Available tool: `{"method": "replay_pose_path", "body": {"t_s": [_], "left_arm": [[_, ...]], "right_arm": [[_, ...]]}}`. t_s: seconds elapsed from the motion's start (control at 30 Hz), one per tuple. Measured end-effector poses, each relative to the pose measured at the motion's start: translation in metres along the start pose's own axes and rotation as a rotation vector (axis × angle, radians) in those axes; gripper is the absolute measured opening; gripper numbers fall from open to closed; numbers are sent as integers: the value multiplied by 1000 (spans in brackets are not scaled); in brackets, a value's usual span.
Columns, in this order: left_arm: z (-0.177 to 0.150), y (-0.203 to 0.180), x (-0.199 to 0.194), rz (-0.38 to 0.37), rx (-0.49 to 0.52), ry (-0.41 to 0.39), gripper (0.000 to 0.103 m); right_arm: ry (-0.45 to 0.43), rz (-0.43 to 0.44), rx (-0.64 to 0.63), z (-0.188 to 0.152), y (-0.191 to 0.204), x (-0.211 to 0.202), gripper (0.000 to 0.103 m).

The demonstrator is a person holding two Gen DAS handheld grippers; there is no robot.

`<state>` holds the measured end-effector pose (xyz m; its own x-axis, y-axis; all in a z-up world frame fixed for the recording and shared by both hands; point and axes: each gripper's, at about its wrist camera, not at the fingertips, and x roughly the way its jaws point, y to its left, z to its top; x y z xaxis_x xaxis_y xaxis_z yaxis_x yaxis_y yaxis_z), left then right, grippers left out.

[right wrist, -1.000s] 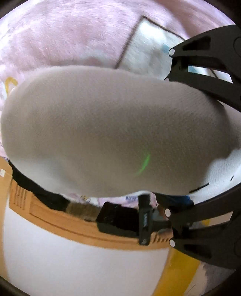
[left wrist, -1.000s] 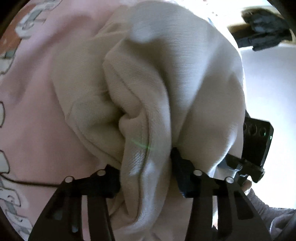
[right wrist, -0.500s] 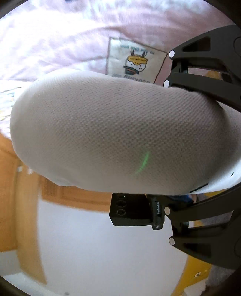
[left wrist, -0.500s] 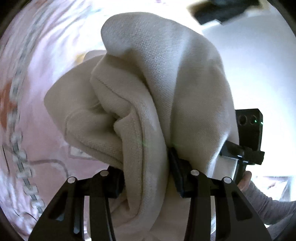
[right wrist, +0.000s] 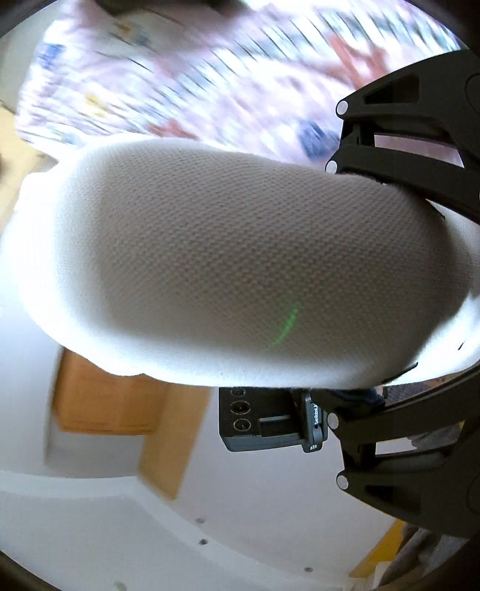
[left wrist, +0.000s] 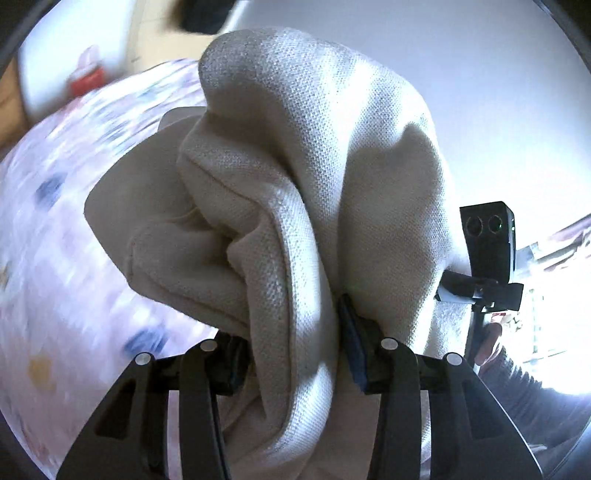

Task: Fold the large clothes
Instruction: 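Lift the folded hoodie with both tools and carry it onto the dark garment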

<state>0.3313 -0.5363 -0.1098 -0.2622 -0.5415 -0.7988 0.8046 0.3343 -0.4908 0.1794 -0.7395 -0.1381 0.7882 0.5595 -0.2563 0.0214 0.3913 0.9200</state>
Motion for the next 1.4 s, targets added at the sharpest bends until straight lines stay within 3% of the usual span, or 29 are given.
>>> {"method": "replay_pose_path", "body": {"t_s": [0.13,0.3,0.47,0.53,0.57,0.63,0.7,0.77,0.83,0.9,0.97,1.03,1.13,1.27,1.4], "left_arm": [[91,-62,95,-56,84,60,40],[173,-104,246,-83,184,177,40],[209,-92,399,-64,212,327,38],[200,-83,458,-28,162,385,37],[212,-77,482,-15,125,392,33],[211,-69,514,6,58,395,33],[206,-56,519,-11,-26,363,33],[198,-41,509,-13,-71,346,33],[187,-39,495,44,-55,336,33],[166,-39,478,94,-50,336,33],[147,-31,461,156,-41,330,33],[154,-30,448,196,-17,320,33],[151,-12,451,250,-38,322,35],[164,4,471,244,-20,333,43],[181,19,484,181,-11,306,36]], "right_arm": [[-130,-49,21,59,-59,-87,71],[-254,-142,49,92,-167,-154,71],[-301,-333,153,94,-286,-179,71],[-286,-438,217,86,-329,-178,71],[-285,-458,243,83,-343,-175,71],[-324,-464,320,72,-371,-178,72],[-338,-458,340,68,-383,-180,74],[-298,-472,316,73,-374,-171,74],[-242,-453,298,85,-367,-159,74],[-129,-345,300,93,-370,-138,74],[-57,-306,278,96,-370,-123,75],[-31,-368,270,97,-372,-108,78],[-90,-434,275,101,-361,-109,81],[-106,-641,179,100,-305,-120,82],[-231,-848,-61,85,-227,-153,82]]}}
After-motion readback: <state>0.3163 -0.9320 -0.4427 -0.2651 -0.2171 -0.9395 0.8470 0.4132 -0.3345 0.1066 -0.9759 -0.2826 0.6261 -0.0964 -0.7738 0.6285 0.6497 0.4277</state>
